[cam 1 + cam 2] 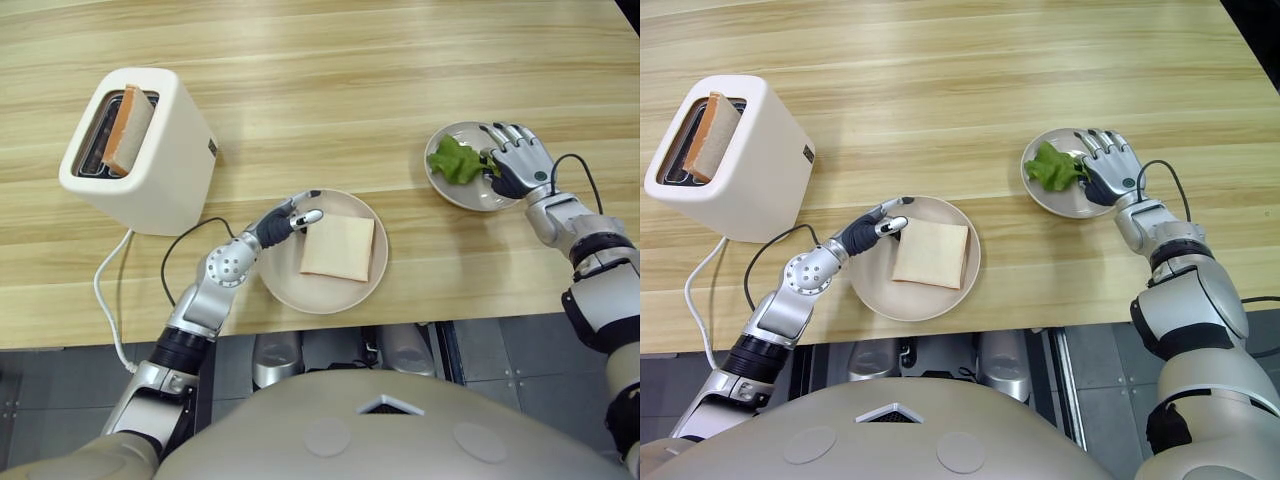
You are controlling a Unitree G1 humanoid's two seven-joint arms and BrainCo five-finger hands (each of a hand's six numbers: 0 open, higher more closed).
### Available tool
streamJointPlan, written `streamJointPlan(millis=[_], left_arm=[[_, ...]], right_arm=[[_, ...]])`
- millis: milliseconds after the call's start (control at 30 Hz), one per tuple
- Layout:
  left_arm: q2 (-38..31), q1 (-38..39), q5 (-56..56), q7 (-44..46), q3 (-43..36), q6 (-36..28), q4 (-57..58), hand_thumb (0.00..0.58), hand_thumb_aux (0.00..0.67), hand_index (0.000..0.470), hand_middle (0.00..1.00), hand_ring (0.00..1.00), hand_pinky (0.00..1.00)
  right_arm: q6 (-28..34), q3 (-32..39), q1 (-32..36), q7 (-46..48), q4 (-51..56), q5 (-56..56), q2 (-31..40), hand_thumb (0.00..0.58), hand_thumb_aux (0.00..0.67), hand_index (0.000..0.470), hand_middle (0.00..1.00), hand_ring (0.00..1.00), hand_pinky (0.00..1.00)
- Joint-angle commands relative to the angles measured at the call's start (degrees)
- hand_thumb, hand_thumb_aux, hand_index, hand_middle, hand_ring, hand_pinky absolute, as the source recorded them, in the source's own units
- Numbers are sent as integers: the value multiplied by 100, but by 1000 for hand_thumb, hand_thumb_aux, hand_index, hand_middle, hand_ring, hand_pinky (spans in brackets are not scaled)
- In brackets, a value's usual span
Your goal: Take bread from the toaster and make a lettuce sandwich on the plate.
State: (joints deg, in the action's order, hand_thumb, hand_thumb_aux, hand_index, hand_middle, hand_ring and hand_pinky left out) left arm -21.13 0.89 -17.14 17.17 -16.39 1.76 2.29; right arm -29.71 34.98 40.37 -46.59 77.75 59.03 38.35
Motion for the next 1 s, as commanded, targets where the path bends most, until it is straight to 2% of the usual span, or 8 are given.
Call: streamJointPlan(millis=[33,67,233,400,533,700,867,1000], left_arm=[[14,-16,94,-94,214,28,20,0,0,0,0,0,0],[20,-22,94,-127,262,40,-10,0,0,0,0,0,0],[107,-51,107,-437,530,188,-221,0,0,0,0,0,0],[263,-165,201,-969,1080,290,-562,0,0,0,0,0,0],[224,-310,245,-1245,1549,212,-757,0,0,0,0,0,0],[118,-291,67,-1358,1743,277,-1164,0,0,0,0,0,0],[-131,-125,-750,-1768,2078,302,-2049,0,0,0,0,0,0],[-312,50,-1145,-1988,2497,180,-2363,0,0,0,0,0,0]], right_arm=[[-419,-142,149,-296,-142,-324,96,580,670,460,200,200,200],[-599,-210,178,-348,-187,-433,122,580,670,460,1000,1000,1000],[-1459,-301,405,-894,-717,-616,154,580,670,460,1000,1000,1000],[-2092,-148,445,-1198,-1935,-431,16,580,670,460,1000,1000,1000],[-2354,-120,289,-917,-2914,-402,-212,580,670,460,1000,1000,1000],[-2564,-19,38,-375,-3741,-391,-717,580,670,460,1000,1000,1000],[-2809,250,-237,197,-4094,-318,-1205,580,670,460,1000,1000,1000],[-2886,472,-334,510,-3828,-164,-1385,580,670,460,1000,1000,1000]])
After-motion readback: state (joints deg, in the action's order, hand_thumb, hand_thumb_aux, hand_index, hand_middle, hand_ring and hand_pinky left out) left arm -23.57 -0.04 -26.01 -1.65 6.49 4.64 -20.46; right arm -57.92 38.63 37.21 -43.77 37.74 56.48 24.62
